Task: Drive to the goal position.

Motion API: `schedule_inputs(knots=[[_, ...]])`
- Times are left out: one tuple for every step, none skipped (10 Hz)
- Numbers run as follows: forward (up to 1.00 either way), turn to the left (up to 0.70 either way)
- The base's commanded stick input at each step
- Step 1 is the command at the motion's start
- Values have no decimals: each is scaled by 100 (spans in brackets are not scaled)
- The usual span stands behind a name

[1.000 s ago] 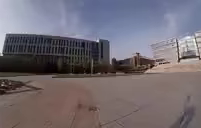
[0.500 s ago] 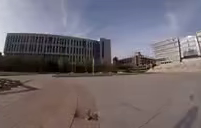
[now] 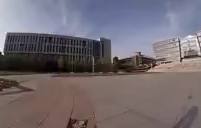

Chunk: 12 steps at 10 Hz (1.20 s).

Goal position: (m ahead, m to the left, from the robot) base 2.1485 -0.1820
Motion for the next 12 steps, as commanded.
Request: schedule_inputs(knots=[[70, 0], [70, 0], [70, -6], [70, -12], [70, -19], [70, -25], [70, -32], [70, -35], [70, -35], [70, -35], [70, -35], [70, -35]])
